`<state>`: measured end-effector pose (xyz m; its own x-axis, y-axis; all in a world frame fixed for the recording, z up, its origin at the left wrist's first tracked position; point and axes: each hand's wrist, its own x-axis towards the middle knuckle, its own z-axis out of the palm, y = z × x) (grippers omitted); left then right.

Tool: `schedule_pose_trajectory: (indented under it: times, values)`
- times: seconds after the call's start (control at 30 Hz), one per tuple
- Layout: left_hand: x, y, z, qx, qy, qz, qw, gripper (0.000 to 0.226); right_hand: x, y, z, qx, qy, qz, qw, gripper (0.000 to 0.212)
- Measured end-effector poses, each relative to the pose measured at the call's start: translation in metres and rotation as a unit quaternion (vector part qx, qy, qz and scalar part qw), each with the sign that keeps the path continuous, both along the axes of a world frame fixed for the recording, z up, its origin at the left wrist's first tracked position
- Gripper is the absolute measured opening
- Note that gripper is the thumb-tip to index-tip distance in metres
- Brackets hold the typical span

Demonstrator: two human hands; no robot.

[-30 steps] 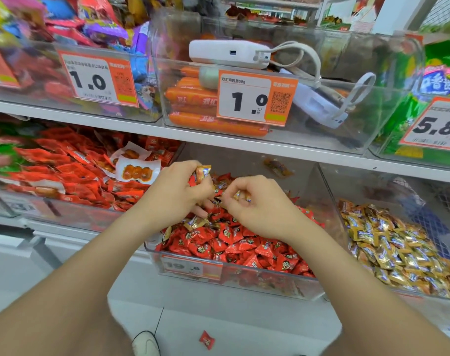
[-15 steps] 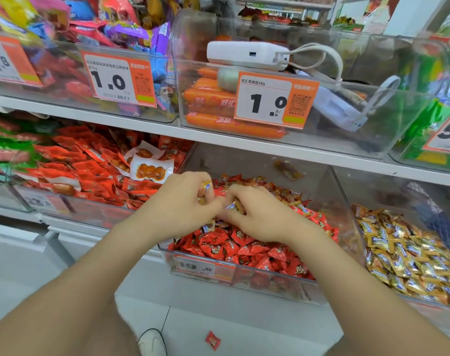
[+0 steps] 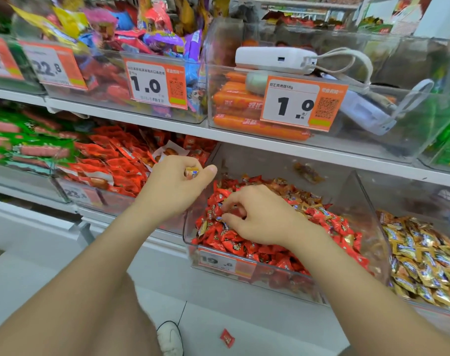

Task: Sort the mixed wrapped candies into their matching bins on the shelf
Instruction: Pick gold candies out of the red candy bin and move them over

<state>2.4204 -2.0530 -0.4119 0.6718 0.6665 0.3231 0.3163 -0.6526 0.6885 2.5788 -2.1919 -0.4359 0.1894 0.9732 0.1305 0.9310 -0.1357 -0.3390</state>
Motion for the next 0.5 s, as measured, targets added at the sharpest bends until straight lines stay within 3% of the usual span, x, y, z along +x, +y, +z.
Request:
schedule_pose_trajectory:
  times: [0.13,0.3,0.43,0.5]
  values:
    - [-0.008,-0.002,0.001,0.123,0.12,-0.042,0.984,0.046,0.01,0.003,-0.002,-0.054,0.036,0.005,0.998,0.024]
    - [-0.016,-0.015,0.011,0.248,0.338,-0.019,0.908,0.026,0.016,-0.005,0.005,-0.012,0.107,-0.031,0.994,0.024]
    - [-0.016,-0.027,0.008,0.278,0.397,-0.006,0.875,0.033,0.018,-0.007,0.006,0.024,0.141,-0.04,0.989,0.009]
    - [-0.014,-0.033,0.005,0.295,0.407,0.008,0.864,0.042,0.016,-0.004,0.007,0.045,0.157,-0.043,0.986,0.016]
